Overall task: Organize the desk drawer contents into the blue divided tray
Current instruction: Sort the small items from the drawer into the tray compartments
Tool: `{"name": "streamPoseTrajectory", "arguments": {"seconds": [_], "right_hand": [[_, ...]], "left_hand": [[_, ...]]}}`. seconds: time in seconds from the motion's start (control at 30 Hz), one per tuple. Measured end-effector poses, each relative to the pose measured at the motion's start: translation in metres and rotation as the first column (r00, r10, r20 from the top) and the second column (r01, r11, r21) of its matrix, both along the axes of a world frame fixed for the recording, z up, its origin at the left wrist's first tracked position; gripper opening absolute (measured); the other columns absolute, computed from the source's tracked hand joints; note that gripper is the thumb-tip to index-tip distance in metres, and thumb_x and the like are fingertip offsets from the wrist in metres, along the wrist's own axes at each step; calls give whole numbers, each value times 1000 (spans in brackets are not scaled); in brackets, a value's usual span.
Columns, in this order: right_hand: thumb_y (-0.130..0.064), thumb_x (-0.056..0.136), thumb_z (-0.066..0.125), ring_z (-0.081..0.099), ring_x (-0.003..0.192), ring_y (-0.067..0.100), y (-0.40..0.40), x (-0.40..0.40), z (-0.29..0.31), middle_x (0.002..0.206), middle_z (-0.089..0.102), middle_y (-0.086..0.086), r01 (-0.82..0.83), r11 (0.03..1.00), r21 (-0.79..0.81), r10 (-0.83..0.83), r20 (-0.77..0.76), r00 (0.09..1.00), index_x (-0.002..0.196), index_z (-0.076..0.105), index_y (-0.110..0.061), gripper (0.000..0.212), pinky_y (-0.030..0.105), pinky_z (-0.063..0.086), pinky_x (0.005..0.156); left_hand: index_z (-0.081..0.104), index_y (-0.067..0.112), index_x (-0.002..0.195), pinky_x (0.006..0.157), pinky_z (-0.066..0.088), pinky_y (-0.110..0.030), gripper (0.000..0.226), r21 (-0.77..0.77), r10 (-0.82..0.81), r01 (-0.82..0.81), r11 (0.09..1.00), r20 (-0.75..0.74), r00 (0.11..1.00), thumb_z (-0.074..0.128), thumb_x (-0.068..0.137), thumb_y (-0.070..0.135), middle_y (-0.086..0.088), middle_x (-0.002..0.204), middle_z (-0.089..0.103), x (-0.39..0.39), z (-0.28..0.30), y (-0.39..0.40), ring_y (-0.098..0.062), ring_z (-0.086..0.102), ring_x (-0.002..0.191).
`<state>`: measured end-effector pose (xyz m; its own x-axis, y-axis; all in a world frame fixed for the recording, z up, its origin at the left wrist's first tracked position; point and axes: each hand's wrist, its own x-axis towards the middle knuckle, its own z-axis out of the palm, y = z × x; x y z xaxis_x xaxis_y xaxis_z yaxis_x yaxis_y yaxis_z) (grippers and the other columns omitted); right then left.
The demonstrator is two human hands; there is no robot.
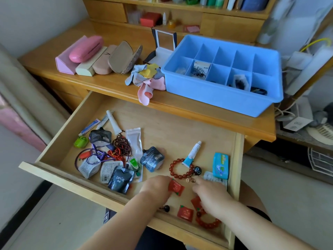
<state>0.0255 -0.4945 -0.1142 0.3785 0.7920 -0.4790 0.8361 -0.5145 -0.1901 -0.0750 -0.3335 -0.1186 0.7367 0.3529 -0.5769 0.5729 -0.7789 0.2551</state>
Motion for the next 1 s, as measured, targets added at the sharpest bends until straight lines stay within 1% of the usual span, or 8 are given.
{"name": "streamPoseTrajectory", "arguments": {"seconds": [0.2, 0.33, 0.43, 0.57, 0.63, 0.73, 0.87, 1.0], "right_hand": [[-2, 79, 58, 57, 97, 28, -7, -5, -8, 110, 51, 2, -89, 996, -1, 89, 20, 996, 106, 51, -16, 31, 32, 36, 68], [-2, 82, 52, 57, 95, 31, -4, -8, -8, 104, 55, 4, -109, 994, -23, 109, 31, 994, 97, 56, -12, 18, 30, 33, 66], [-27, 87, 60, 59, 86, 16, -3, 0, 0, 89, 59, -10, 172, 972, 158, -150, -143, 978, 90, 57, -25, 4, 26, 38, 65], [-16, 92, 59, 67, 84, 14, -4, 26, 21, 79, 71, -3, 797, 571, 197, -427, -758, 494, 91, 58, -17, 1, 21, 52, 70], [-6, 95, 49, 67, 80, 17, -2, 34, 27, 73, 70, -1, 857, 495, 143, -431, -816, 385, 94, 55, -17, 13, 25, 54, 70], [-11, 90, 49, 58, 60, 13, 7, 18, 21, 70, 58, -3, 688, 717, 112, -477, -641, 602, 91, 54, -25, 15, 27, 50, 59], [-32, 80, 63, 58, 85, 21, 17, -26, -3, 93, 61, -4, 108, 994, 15, -99, -293, 951, 92, 50, -26, 18, 29, 45, 66], [-21, 82, 57, 61, 93, 31, 23, -35, -10, 99, 66, 8, -101, 994, -32, 98, -89, 991, 99, 55, -19, 17, 33, 45, 74]], "left_hand": [[49, 24, 110, 64, 42, -31, 23, -3, -19, 20, 1000, 247, 969, 38, 92, 14, -3, 91, 60, -8, 4, 18, -23, 57, 79], [41, 21, 119, 80, 49, -40, 31, 87, -316, 308, 947, 98, 944, 52, 91, 28, -5, 103, 61, 3, 0, 2, -28, 59, 94], [42, 15, 117, 73, 46, -38, 26, 174, -373, 362, 916, 33, 927, 49, 94, 25, -7, 102, 63, 9, -5, -1, -30, 61, 92], [52, 23, 104, 69, 46, -32, 23, 27, -176, 174, 984, 120, 977, 34, 98, 35, -2, 92, 62, -2, -6, 11, -23, 59, 83], [51, 29, 84, 58, 43, -26, 20, -182, 75, -43, 982, 172, 982, 35, 96, 34, 2, 77, 58, -6, -2, 18, -15, 55, 67], [53, 27, 95, 48, 47, -27, 20, -548, 511, -348, 760, 174, 842, 34, 95, 19, -4, 62, 60, -9, 8, 27, -19, 56, 49], [50, 11, 99, 45, 50, -31, 19, -802, 747, -440, 404, 12, 665, 33, 92, 5, -12, 58, 60, -15, 24, 33, -26, 56, 44], [49, 10, 88, 51, 54, -32, 31, -785, 735, -477, 396, -41, 677, 38, 99, 37, -10, 65, 60, -21, 32, 31, -23, 58, 50]]}}
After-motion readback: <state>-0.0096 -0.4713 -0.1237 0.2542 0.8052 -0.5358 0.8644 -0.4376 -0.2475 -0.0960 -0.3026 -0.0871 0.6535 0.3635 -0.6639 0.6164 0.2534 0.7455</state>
